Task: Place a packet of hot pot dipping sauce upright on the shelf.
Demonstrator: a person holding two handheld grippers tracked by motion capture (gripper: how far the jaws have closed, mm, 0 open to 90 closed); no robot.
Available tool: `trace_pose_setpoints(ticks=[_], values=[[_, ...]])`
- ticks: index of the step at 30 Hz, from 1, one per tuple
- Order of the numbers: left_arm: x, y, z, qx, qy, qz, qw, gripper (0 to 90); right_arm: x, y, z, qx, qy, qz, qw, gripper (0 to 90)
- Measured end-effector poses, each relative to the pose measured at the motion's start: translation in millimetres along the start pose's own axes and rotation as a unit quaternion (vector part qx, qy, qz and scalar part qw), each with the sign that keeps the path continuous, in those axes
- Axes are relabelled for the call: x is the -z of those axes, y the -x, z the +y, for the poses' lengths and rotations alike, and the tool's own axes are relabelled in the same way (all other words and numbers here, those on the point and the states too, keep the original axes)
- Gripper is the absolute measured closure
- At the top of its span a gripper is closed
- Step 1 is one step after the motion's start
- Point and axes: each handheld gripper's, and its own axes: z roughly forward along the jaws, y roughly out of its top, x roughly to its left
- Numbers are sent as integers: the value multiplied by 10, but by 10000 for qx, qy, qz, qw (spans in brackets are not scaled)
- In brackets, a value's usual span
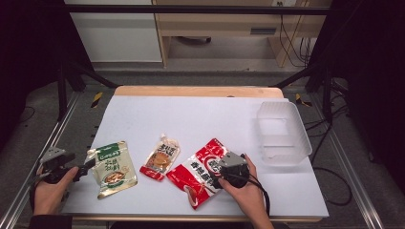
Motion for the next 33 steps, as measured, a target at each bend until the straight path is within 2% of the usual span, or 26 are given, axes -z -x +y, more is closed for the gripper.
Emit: trace_pose_setpoints(ticks=[9,17,19,21,24,26,28,29,31,33], values=[[-102,24,-1,-80,-210,-91,9997,155,-13,-9,-5,11,-87,21,10000,145],[-212,46,2,-100,-378,-253,9989,225,-19,-9,-7,3,-117,30,9999,145],[-222,48,1,-82,-428,-375,9983,237,-18,-9,-7,-3,-120,32,9999,145],[-219,52,2,-90,-433,-403,9982,264,-18,-8,-7,-6,-120,31,9999,145],[-183,74,7,-76,-401,-619,9972,316,-16,-6,-7,-19,-115,35,9999,145],[-167,79,10,-83,-382,-666,9970,320,-16,-5,-8,-13,-119,41,9999,144],[-118,78,21,-36,-326,-792,9963,366,-18,-5,-9,-18,-139,66,9999,141],[-118,78,21,-36,-326,-792,9963,383,-18,-5,-9,-18,-139,66,9999,141],[-58,83,33,13,-269,-1094,9936,439,-22,-9,-9,-8,-145,82,9999,140],[-41,88,38,-10,-272,-1174,9927,465,-22,-10,-9,-9,-145,88,9999,140]])
